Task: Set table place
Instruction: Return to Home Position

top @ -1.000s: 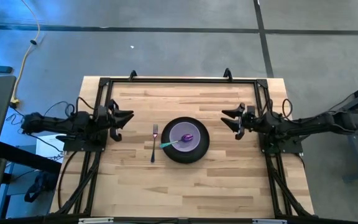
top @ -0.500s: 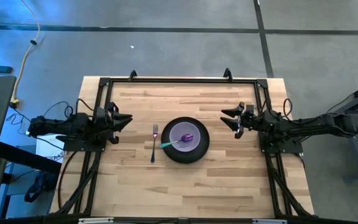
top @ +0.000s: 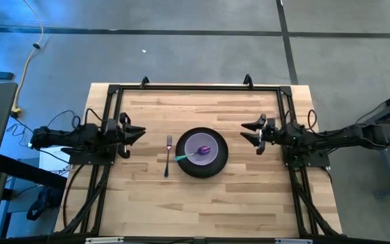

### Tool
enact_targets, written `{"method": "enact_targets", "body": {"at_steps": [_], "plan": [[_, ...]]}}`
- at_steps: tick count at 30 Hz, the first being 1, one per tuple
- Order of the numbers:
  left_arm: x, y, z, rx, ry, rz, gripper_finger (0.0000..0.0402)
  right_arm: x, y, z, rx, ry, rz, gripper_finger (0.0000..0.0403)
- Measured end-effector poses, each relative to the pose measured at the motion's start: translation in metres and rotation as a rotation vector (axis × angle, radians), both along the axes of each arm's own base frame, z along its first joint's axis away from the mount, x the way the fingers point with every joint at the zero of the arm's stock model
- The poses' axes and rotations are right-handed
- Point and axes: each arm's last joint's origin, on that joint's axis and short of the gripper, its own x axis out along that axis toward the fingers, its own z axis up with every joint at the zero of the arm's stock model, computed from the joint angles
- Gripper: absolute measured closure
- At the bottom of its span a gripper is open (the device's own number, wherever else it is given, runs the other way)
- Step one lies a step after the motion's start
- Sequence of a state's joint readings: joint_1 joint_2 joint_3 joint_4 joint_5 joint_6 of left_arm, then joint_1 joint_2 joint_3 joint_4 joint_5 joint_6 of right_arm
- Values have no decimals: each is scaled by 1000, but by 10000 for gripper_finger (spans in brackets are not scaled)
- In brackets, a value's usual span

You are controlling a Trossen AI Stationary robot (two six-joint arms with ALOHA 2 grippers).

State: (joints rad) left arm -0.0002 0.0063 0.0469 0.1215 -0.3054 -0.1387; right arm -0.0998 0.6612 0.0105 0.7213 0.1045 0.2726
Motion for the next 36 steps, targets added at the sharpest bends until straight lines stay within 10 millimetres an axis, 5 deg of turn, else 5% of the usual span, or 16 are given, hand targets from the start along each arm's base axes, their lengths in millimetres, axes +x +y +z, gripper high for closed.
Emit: {"method": "enact_targets", "body": {"at_steps": [14, 36], "plan": [[0, 1, 0, -6, -9, 32, 341, -4, -9, 15, -237, -101, -90, 199], [0, 1, 1, -20, -26, 29, 341, -22, 5, 38, -358, -331, 40, 199]]}}
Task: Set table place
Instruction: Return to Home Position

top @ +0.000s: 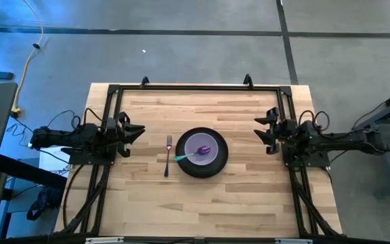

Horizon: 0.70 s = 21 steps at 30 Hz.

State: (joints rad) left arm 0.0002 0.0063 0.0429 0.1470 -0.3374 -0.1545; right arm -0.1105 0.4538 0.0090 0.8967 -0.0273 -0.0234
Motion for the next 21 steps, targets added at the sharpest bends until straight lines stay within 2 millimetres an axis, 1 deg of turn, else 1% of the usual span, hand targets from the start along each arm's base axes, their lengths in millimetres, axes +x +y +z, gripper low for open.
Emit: {"method": "enact_targets", "body": {"at_steps": [4, 8, 14, 21], "plan": [[0, 0, 0, -5, -3, -1, 341, -6, 3, 1, 0, -11, 14, 199], [0, 0, 2, -8, -20, 0, 341, -11, 3, 3, -15, -24, -29, 199], [-1, 0, 3, -8, -33, 0, 341, -22, 4, 9, -56, -94, -57, 199], [-1, 0, 4, -7, -44, 0, 341, -35, 7, 10, -64, -147, -44, 199]]}}
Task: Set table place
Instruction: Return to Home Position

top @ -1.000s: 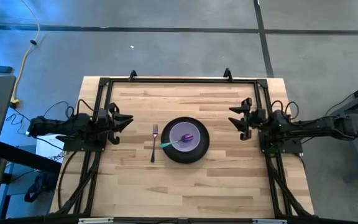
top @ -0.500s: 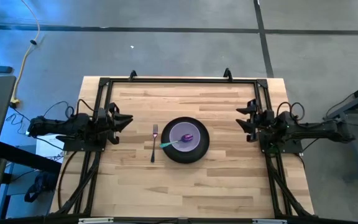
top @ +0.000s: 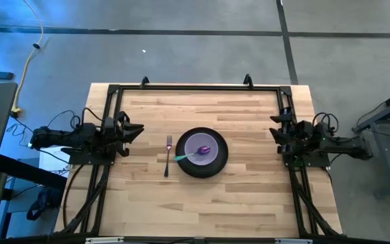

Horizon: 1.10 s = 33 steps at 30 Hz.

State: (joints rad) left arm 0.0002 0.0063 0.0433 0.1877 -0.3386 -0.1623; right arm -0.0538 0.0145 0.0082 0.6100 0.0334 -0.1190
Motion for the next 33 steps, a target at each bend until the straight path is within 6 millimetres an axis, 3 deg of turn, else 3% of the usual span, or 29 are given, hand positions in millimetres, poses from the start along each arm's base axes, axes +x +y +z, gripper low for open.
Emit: {"method": "enact_targets", "body": {"at_steps": [12, 21, 33], "plan": [[-1, 0, 5, 31, -37, 7, 341, -4, 2, 3, -34, -38, -92, 199], [-1, 0, 4, 41, -26, 9, 341, 1, -2, -5, 91, 60, -175, 199], [-1, 0, 4, 48, -18, 0, 341, 4, -2, -10, 223, 89, -105, 199]]}}
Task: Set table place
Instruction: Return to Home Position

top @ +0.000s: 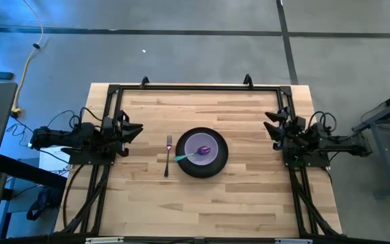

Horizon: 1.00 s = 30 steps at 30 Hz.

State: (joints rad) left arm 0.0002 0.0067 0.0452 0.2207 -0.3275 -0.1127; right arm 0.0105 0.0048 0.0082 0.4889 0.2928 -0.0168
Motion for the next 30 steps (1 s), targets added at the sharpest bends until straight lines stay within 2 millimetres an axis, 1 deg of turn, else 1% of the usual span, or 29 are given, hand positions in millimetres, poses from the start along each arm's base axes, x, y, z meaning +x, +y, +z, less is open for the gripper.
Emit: {"method": "enact_targets", "body": {"at_steps": [4, 11, 15, 20, 25, 27, 30], "plan": [[0, 0, -1, 0, 13, -1, 341, 1, 0, -2, 0, 19, 0, 199], [1, 0, -4, 0, 47, -2, 341, 5, 0, -11, 16, 125, 8, 199], [2, 0, -10, 2, 104, -2, 341, 7, 0, -16, 21, 177, 10, 199], [3, 0, -16, 0, 173, -3, 341, 8, 0, -21, 79, 210, 32, 199], [3, -1, -16, -149, 118, -46, 341, 9, 0, -23, 114, 226, 44, 199], [3, -1, -16, -152, 117, -46, 341, 9, 0, -25, 114, 241, 43, 199], [3, 0, -16, -98, 137, -23, 341, 10, 0, -27, 110, 266, 40, 199]]}}
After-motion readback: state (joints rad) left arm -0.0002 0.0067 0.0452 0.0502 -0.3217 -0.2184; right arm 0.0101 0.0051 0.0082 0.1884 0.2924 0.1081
